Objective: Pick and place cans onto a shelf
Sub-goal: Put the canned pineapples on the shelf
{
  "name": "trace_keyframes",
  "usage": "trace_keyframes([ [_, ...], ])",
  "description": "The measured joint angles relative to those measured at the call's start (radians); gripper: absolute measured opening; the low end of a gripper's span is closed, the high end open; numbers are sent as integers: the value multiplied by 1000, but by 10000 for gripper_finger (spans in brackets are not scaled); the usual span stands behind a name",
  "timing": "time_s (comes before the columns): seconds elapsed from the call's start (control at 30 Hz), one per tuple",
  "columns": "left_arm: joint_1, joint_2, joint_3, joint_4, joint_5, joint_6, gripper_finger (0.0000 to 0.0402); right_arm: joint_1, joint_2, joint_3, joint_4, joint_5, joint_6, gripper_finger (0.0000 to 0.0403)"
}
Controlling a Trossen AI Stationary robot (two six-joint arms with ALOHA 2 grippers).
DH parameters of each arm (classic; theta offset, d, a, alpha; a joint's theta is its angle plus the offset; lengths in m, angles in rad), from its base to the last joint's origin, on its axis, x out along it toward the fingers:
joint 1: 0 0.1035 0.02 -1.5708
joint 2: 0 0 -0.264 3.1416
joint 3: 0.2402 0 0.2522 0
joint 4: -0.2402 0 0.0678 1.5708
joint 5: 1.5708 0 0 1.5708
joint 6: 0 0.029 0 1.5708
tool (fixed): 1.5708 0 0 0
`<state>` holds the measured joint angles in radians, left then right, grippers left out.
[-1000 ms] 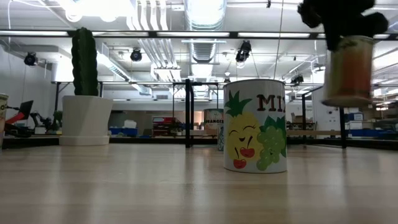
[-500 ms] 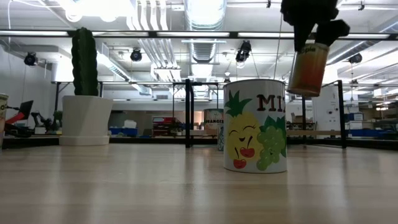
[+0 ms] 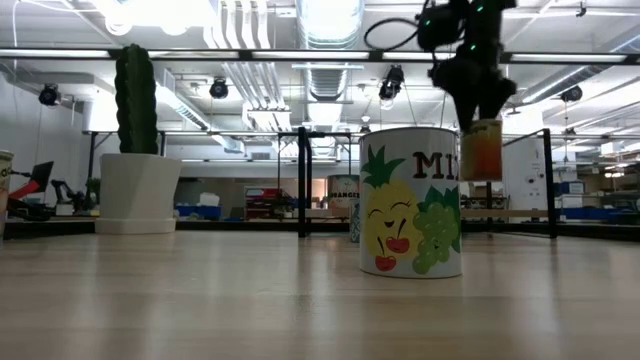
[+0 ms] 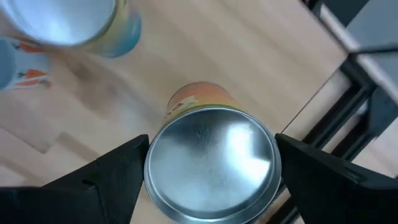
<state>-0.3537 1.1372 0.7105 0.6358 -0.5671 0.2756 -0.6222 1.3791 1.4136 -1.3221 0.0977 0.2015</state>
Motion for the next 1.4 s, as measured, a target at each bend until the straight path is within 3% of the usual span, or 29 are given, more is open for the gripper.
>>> trace_keyframes([
  [0.33, 0, 0, 0, -9, 0, 0, 386, -98, 217, 247, 5, 0, -458, 325],
  [0.6, 0, 0, 0, -11, 0, 11, 386, -111, 408, 463, 19, -52, -658, 325],
  [0.87, 0, 0, 0, -20, 0, 30, 386, -125, 522, 646, 19, -151, -692, 325],
  [1.4, 0, 0, 0, -27, 0, 30, 386, -122, 562, 639, -5, -177, -746, 325],
])
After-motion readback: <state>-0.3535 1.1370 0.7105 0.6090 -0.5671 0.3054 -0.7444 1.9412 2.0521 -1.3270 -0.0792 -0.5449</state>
